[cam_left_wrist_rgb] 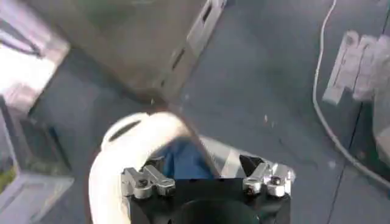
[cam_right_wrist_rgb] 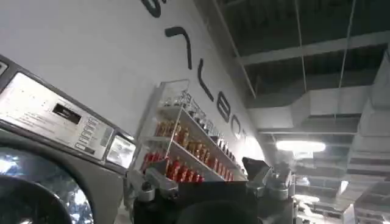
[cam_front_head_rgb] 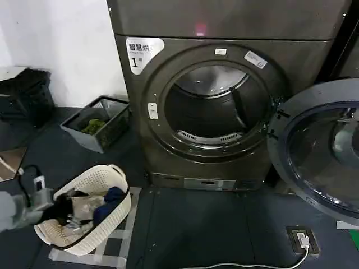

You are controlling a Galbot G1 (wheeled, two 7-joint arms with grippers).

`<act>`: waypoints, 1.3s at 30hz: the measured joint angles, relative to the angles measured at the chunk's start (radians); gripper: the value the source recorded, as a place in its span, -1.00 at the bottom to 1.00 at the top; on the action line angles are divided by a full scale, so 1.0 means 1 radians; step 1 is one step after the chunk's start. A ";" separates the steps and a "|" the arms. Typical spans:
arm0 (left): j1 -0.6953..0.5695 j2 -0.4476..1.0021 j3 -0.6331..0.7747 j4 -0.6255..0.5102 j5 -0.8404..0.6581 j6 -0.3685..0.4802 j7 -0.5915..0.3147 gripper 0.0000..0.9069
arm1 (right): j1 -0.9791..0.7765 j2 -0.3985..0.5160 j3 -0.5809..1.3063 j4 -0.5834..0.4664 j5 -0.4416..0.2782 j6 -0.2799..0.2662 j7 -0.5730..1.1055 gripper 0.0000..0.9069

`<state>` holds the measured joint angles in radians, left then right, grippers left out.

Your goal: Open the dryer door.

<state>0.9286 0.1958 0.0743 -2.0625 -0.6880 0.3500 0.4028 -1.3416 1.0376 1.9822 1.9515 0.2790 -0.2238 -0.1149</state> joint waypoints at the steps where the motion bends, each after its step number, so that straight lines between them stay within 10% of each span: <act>1: 0.000 0.007 0.000 0.004 0.002 0.012 0.005 1.00 | 0.002 -0.002 0.002 -0.002 0.000 0.000 0.000 1.00; 39: -0.033 0.021 0.019 0.030 0.207 0.059 0.074 1.00 | -0.014 -0.009 0.032 0.013 -0.004 -0.002 -0.026 1.00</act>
<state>0.8960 0.2170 0.0937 -2.0321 -0.4808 0.4088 0.4766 -1.3552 1.0286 2.0138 1.9649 0.2747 -0.2261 -0.1412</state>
